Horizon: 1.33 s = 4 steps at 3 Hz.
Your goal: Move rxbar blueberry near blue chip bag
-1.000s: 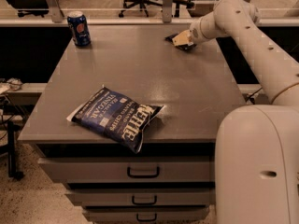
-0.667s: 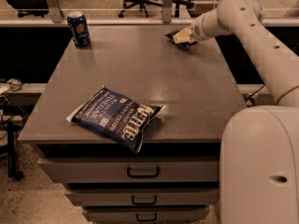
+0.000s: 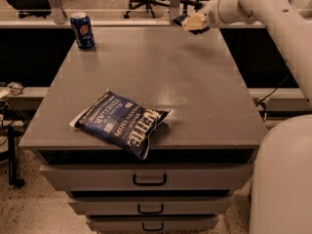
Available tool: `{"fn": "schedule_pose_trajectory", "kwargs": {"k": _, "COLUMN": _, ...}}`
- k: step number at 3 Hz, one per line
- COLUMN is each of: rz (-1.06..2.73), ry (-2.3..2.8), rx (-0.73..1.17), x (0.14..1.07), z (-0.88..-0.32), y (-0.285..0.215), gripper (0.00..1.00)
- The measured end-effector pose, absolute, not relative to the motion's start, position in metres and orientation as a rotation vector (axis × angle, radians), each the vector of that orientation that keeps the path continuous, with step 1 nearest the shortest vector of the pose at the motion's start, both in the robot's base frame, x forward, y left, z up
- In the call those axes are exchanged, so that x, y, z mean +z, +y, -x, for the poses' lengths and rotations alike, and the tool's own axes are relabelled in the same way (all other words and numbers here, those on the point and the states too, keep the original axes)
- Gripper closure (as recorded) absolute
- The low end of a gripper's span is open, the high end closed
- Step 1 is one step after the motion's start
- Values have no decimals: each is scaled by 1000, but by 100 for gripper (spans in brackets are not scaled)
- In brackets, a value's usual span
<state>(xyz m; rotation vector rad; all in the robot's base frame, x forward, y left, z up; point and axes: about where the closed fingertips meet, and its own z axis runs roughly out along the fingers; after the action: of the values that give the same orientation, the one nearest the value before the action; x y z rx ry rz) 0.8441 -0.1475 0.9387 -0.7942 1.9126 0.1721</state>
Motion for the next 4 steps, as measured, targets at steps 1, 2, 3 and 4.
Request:
{"fn": "schedule_pose_trajectory", "kwargs": {"k": 1, "rz": 794, "ry": 1913, "rx": 172, "x": 939, "z": -844, "y": -147, "gripper": 100}}
{"fn": "schedule_pose_trajectory", "kwargs": {"k": 2, "rz": 881, "ry": 1894, "rx": 231, "x": 929, "z": -823, "y": -134, "gripper": 100}}
{"fn": "schedule_pose_trajectory", "kwargs": {"k": 3, "rz": 1021, "ry": 1852, "rx": 315, "x": 919, "z": -773, "y": -117, "gripper": 100}}
{"fn": "schedule_pose_trajectory", "kwargs": {"k": 4, "rz": 1133, "ry": 1827, "rx": 359, "x": 912, "z": -716, "y": -106, "gripper": 100}}
